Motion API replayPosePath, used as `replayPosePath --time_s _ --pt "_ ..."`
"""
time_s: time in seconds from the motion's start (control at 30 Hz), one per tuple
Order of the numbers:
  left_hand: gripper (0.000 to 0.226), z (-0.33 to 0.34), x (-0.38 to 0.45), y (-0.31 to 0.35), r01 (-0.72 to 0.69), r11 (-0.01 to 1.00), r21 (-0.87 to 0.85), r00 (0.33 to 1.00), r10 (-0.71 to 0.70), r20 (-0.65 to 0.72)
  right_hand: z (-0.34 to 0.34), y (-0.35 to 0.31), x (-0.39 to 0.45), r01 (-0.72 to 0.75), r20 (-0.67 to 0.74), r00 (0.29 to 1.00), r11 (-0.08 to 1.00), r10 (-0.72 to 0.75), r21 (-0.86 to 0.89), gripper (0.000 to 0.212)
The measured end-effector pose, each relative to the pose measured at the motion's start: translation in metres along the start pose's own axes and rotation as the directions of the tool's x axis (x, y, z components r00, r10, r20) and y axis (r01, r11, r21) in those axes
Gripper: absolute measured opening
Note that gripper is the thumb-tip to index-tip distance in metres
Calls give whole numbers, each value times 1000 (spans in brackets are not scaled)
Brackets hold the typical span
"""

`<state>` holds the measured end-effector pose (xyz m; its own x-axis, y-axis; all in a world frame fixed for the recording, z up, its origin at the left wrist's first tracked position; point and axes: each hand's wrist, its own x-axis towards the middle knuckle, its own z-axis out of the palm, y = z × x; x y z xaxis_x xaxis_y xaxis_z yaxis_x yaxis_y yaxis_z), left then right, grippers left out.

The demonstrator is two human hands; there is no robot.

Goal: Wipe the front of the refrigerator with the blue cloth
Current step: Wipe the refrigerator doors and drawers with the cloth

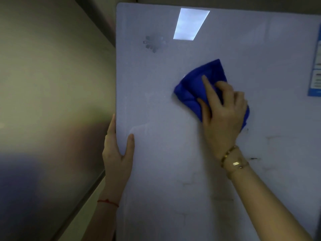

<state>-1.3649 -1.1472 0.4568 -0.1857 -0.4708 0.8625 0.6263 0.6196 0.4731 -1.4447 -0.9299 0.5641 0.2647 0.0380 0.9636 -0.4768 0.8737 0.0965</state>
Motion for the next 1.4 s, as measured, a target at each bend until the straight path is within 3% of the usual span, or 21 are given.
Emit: replayPosePath --time_s 0.1,0.17,0.23,0.3,0.4,0.47,0.5,0.57,0.67,0.73,0.77,0.87,0.97,1.03,1.13,1.2,1.3,1.4 --pt "70 -1 0 -1 18 1000 4 1000 -18 8 -11 -25 -60 201 51 977 976 -206 87 40" --pt "68 -2 -4 -3 6 1000 11 1000 -6 15 -35 -27 -126 383 143 905 914 -401 137 44" --pt "66 -4 -12 -7 -7 1000 14 999 6 32 -56 -19 -163 467 210 843 868 -495 170 43" --pt "67 -6 -20 -10 5 1000 13 1000 -6 29 -55 -8 -151 432 196 867 887 -458 159 46" --pt "68 -7 -28 -12 20 999 28 1000 -20 14 -32 -7 -89 199 59 977 976 -205 90 36" --pt "68 -9 -34 -14 28 999 40 999 -29 20 -19 -15 -68 58 6 998 997 -58 45 32" --pt "69 -10 -37 -15 32 998 49 999 -33 24 -18 -21 -74 56 -1 998 997 -56 45 34" --pt "69 -12 -47 -17 40 997 60 999 -41 24 -30 -32 -119 200 55 977 976 -205 85 40" --pt "68 -12 -58 -20 43 996 79 999 -45 24 -64 -29 -216 472 188 838 853 -513 224 40" --pt "68 -11 -61 -20 35 995 90 999 -37 16 -79 -20 -243 539 229 764 792 -603 288 38" --pt "69 -10 -62 -19 38 995 95 999 -39 12 -80 -16 -238 542 228 764 791 -604 283 40" --pt "70 -9 -62 -19 43 993 107 999 -44 4 -59 -7 -177 422 123 888 891 -443 166 44" --pt "71 -9 -61 -18 53 991 126 999 -54 0 -30 -7 -112 118 10 993 991 -119 65 36" --pt "71 -9 -61 -18 56 989 134 998 -55 -10 -32 -19 -123 109 19 994 992 -111 64 36" --pt "71 -9 -61 -18 45 988 145 999 -43 -15 -58 -24 -193 356 158 912 923 -377 147 42" --pt "71 -9 -61 -17 35 987 156 999 -33 -13 -68 -8 -207 418 196 874 894 -444 160 46" --pt "71 -8 -62 -17 29 978 204 999 -23 -36 -54 15 -157 245 143 956 966 -254 78 50" --pt "72 -3 -61 -16 47 975 219 997 -33 -69 -28 19 -77 -33 21 999 999 32 29 35"
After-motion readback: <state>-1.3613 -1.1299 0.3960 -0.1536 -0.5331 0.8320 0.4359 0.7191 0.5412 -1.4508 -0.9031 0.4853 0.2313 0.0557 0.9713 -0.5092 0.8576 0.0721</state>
